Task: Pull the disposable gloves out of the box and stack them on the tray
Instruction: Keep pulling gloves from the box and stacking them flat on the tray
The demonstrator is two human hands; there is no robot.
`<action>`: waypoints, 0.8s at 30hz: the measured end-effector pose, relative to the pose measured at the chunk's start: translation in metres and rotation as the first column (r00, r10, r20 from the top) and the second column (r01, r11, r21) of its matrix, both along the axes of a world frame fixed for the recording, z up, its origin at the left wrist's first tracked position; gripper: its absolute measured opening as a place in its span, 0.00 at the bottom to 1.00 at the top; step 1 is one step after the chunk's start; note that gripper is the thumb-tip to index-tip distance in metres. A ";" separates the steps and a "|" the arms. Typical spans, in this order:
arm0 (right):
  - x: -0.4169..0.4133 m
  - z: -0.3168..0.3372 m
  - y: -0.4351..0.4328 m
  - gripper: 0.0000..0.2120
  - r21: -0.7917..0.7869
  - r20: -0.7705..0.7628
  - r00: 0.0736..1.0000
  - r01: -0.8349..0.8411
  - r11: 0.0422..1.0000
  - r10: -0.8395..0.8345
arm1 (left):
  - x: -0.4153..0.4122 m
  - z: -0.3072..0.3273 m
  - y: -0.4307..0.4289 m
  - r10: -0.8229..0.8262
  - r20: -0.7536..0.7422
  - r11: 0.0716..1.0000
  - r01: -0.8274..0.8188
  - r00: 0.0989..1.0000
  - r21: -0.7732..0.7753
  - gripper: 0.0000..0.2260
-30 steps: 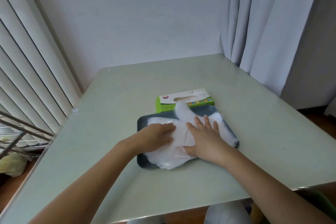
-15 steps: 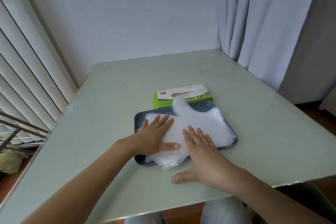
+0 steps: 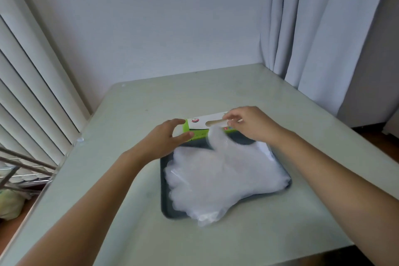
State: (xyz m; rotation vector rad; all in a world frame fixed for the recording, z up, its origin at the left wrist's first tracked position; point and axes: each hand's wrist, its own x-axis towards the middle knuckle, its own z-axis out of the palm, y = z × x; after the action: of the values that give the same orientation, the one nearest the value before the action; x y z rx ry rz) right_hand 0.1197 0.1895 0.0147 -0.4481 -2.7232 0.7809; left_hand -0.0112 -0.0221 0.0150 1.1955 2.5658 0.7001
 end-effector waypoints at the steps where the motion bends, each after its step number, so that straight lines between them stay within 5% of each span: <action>1: -0.010 -0.001 0.008 0.10 -0.003 0.013 1.000 0.007 1.000 -0.007 | -0.005 0.000 0.004 0.012 0.012 1.000 -0.012 1.000 0.009 0.25; 11: -0.071 -0.030 0.026 0.12 0.097 0.212 0.962 -0.198 0.975 0.174 | -0.029 -0.031 0.047 0.004 0.148 0.999 -0.012 0.989 0.050 0.36; 18: -0.077 -0.050 0.028 0.07 0.133 0.006 0.997 -0.077 0.988 0.077 | -0.042 -0.045 0.056 -0.031 0.169 0.997 0.019 0.985 0.070 0.35; 24: -0.075 -0.056 0.035 0.03 -0.074 -0.136 0.991 -0.027 0.997 0.017 | -0.052 -0.055 0.055 -0.043 0.177 0.996 0.028 0.983 0.090 0.35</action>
State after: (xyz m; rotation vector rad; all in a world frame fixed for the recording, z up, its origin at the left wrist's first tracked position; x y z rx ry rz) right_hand 0.0444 0.2242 -0.0414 -0.3672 -2.5848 0.8886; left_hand -0.0632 0.0326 -0.0403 1.1442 2.3832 0.8770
